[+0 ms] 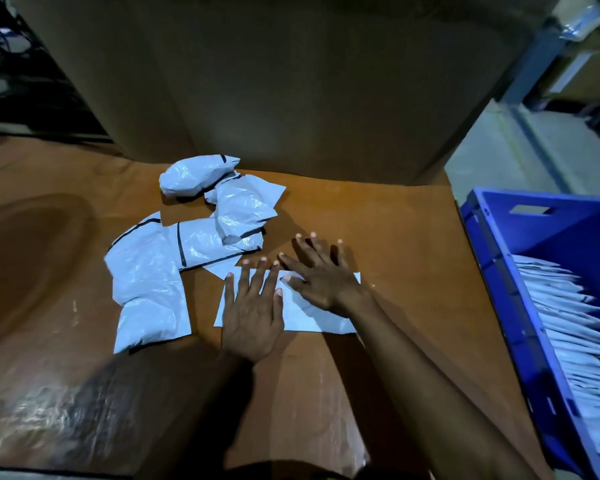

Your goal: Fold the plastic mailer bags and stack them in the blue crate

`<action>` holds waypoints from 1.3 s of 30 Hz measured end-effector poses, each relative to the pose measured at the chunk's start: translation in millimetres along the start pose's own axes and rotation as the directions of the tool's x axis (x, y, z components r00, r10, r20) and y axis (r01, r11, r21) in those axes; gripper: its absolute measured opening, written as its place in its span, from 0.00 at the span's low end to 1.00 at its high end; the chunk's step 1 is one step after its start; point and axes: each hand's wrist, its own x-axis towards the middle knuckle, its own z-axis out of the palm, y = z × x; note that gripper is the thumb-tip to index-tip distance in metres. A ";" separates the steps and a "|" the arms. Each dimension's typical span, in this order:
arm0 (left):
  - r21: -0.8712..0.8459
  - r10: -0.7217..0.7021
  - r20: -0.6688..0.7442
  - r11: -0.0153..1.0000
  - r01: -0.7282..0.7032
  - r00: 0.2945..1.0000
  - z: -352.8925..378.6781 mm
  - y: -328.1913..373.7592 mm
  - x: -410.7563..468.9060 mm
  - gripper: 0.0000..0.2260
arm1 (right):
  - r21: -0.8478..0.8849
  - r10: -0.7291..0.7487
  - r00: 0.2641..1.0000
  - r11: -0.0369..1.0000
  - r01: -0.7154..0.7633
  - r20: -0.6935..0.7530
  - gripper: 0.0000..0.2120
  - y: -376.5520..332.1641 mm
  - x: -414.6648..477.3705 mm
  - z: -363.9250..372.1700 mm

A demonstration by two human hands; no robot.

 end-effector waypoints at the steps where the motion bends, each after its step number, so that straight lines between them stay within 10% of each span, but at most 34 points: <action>1: -0.002 0.002 -0.008 1.000 -0.002 1.000 0.2 -1.6 -0.7 0.23 | -0.045 -0.031 0.994 0.999 0.026 -0.105 0.28 2.7 -5.4 4.9; 14: -0.039 0.001 0.013 0.999 0.000 1.000 -3.3 0.3 -0.4 0.23 | -0.031 -0.038 0.948 0.999 0.029 -0.317 0.28 22.4 -22.9 36.8; 18: -0.039 -0.002 0.047 0.999 0.004 0.999 -5.6 0.1 -0.7 0.24 | 0.040 0.104 0.825 0.994 -0.099 -0.556 0.26 -6.3 -39.4 48.8; 27: 0.079 0.211 0.107 0.972 -0.220 0.972 -16.1 27.9 22.2 0.25 | 0.174 0.260 0.820 0.965 -0.197 -0.510 0.25 -13.1 -51.7 73.8; 39: 0.003 0.175 0.189 0.984 -0.178 0.966 -2.4 22.4 24.2 0.25 | 0.194 0.259 0.816 0.964 -0.183 -0.516 0.25 -12.5 -53.6 71.8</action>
